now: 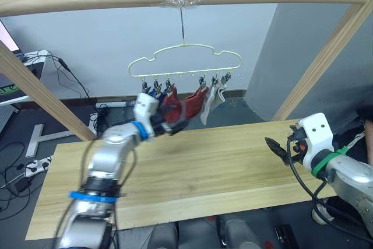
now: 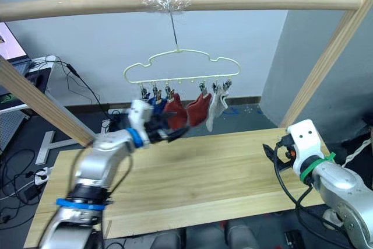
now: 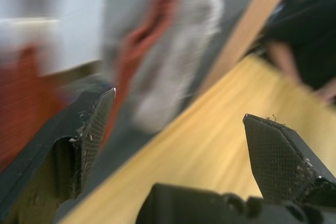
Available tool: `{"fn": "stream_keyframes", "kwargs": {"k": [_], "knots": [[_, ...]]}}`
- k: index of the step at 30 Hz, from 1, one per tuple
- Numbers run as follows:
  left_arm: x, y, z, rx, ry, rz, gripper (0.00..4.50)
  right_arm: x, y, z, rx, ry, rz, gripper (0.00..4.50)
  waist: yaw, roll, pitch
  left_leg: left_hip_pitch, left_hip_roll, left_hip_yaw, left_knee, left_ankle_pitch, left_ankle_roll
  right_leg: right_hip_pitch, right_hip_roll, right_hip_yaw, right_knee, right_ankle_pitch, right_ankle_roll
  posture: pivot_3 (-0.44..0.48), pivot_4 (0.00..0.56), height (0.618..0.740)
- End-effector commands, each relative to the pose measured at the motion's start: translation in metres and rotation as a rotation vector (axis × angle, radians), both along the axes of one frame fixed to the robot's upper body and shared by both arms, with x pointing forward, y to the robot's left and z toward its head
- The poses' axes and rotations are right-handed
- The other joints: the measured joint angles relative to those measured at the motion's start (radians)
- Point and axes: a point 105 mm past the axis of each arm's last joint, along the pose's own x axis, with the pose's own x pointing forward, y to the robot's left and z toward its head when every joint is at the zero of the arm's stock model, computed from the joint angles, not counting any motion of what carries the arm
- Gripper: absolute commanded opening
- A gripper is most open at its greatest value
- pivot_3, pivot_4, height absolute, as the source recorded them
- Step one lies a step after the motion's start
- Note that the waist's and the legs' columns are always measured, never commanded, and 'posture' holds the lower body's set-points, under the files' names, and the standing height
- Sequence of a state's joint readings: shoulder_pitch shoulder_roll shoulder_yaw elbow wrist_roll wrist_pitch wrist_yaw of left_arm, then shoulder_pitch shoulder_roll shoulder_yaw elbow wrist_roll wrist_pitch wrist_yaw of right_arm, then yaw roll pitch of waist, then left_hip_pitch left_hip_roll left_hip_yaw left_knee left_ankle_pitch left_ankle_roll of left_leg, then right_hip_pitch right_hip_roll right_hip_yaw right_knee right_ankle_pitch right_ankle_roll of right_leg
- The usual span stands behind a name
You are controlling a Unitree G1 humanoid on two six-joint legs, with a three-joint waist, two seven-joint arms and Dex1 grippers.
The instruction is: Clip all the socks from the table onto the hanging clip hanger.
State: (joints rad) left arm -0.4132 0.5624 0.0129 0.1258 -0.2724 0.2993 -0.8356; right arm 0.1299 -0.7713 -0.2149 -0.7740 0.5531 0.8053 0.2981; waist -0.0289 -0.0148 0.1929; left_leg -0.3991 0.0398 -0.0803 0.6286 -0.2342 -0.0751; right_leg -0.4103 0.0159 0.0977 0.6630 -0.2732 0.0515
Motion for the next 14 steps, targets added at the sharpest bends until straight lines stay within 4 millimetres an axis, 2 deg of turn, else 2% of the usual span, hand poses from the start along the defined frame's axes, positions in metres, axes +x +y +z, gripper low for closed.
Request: {"fn": "stream_keyframes", "kwargs": {"k": [1, 4, 6, 9, 14], "knots": [[-0.009, 0.050, -0.001, 0.144, 0.019, 0.046, 4.47, -0.018, 0.009, 0.002, -0.061, -0.057, 0.165, 4.50, 0.004, -0.002, 0.000, 0.000, 0.000, 0.000, 0.000, 0.000, 0.000, 0.000, 0.000, 0.000, 0.000, 0.000, 0.000, 0.119, 0.167, 0.740], [-0.021, 0.084, -0.005, 0.226, 0.058, 0.076, 4.47, -0.028, 0.008, -0.005, -0.038, -0.042, 0.227, 4.50, 0.008, -0.003, 0.001, 0.000, 0.000, 0.000, 0.000, 0.000, 0.000, 0.000, 0.000, -0.001, -0.001, 0.000, 0.000, 0.142, 0.165, 0.740], [-0.031, 0.100, -0.005, 0.262, 0.078, 0.068, 4.47, -0.032, 0.007, -0.006, -0.014, -0.029, 0.243, 4.50, 0.014, -0.003, 0.001, 0.000, 0.000, 0.000, 0.000, 0.000, 0.000, 0.000, -0.001, -0.001, -0.001, 0.000, 0.000, 0.158, 0.162, 0.740], [-0.036, 0.109, -0.002, 0.260, 0.091, 0.067, 4.47, -0.033, 0.002, -0.008, 0.003, -0.020, 0.242, 4.50, 0.027, -0.004, 0.001, 0.000, 0.001, 0.000, 0.000, 0.000, 0.000, 0.000, -0.001, -0.001, 0.000, 0.000, -0.001, 0.171, 0.159, 0.740], [-0.033, 0.108, 0.002, 0.229, 0.079, 0.077, 4.47, -0.028, 0.004, -0.007, 0.020, -0.039, 0.241, 4.50, 0.040, -0.004, 0.001, 0.000, 0.001, 0.000, 0.000, 0.000, 0.000, 0.000, 0.000, -0.001, 0.000, 0.000, -0.001, 0.185, 0.148, 0.740]]}}
